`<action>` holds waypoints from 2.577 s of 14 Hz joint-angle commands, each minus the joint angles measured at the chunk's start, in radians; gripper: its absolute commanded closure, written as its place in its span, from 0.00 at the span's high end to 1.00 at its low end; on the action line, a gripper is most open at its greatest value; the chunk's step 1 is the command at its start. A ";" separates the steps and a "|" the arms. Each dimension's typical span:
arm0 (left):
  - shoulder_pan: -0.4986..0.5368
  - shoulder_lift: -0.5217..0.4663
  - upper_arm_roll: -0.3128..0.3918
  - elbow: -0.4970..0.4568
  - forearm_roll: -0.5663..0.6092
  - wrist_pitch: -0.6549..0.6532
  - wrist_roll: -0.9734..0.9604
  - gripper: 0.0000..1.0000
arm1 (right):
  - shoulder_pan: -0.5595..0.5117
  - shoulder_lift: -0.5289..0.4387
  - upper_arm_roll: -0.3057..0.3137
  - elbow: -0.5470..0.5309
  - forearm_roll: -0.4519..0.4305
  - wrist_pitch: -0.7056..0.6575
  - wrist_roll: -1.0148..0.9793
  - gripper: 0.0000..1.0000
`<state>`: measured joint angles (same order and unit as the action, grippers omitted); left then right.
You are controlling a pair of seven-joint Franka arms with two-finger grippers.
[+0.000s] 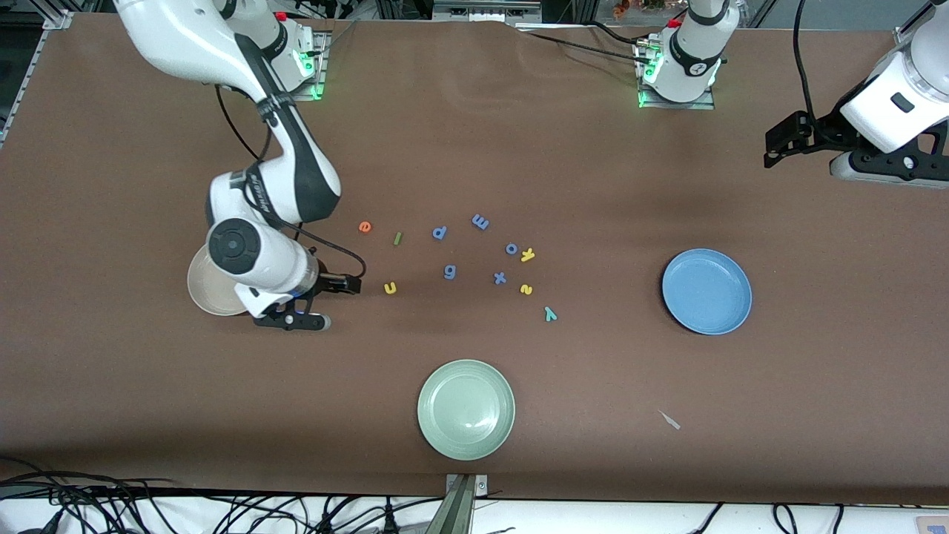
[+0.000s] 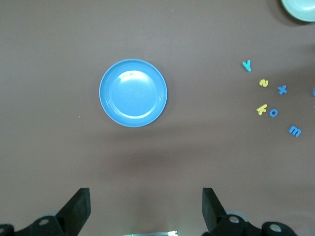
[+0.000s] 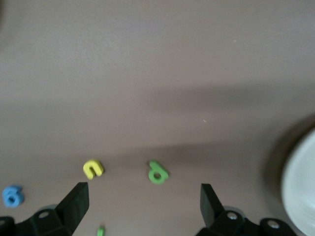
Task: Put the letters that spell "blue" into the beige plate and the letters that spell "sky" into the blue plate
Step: 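Reach the right gripper to the green d while the left gripper reaches the cyan y, then grasp the green d with the right gripper while the left gripper grasps the y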
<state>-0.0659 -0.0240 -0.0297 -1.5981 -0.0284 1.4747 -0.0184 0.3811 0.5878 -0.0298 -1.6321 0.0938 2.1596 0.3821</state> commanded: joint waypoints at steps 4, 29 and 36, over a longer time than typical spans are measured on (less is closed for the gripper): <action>-0.031 0.028 -0.009 0.024 -0.045 -0.016 0.009 1.00 | 0.039 0.003 -0.015 -0.186 0.001 0.215 -0.002 1.00; -0.347 0.682 0.014 -0.013 -0.105 0.691 0.003 1.00 | 0.018 -0.025 -0.059 -0.192 -0.006 0.182 -0.095 0.13; -0.436 0.822 0.080 0.087 -0.261 0.886 -0.003 1.00 | 0.019 -0.048 -0.078 -0.200 0.006 0.140 -0.111 0.79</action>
<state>-0.4619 0.7436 0.0126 -1.5956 -0.2439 2.3614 -0.0204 0.3954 0.5502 -0.1130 -1.8186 0.0906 2.3038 0.2562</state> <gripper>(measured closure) 0.000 0.824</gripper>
